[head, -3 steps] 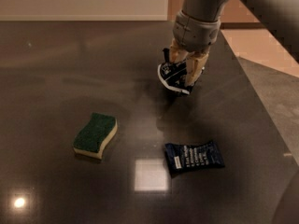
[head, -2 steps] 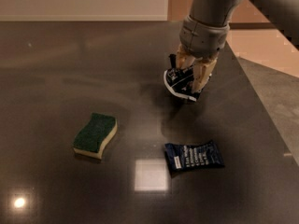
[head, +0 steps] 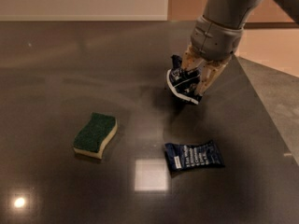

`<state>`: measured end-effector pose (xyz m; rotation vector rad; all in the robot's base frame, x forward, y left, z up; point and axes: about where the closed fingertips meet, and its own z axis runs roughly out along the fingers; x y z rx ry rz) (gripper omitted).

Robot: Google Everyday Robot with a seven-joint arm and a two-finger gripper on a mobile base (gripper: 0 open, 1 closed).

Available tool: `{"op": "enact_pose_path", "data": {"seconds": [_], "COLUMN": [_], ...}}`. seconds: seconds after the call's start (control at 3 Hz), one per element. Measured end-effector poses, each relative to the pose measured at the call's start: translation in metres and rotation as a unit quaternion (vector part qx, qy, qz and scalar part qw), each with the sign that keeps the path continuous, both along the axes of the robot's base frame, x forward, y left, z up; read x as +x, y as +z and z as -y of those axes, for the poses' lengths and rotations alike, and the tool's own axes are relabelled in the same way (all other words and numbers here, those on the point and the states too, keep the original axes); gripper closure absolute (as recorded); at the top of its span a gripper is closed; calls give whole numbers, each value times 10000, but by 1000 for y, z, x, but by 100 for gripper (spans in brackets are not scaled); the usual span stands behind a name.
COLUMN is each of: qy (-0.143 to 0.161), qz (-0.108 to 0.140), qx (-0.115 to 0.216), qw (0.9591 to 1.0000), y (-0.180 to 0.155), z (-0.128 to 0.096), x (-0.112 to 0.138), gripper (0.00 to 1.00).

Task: Move blue chip bag near rxbar blueberry

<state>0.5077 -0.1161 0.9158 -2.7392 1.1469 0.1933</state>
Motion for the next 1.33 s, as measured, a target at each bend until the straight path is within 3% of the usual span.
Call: {"op": "enact_pose_path", "data": {"seconds": [0.33, 0.67, 1.33], "qy": [-35, -60, -141], "qz": [-77, -43, 276], "qx": [255, 452, 589], "qw": [9996, 9990, 9978], "y": [4, 13, 14], "z": [1, 2, -6], "x": [-3, 1, 18], "gripper": [12, 0, 0]}}
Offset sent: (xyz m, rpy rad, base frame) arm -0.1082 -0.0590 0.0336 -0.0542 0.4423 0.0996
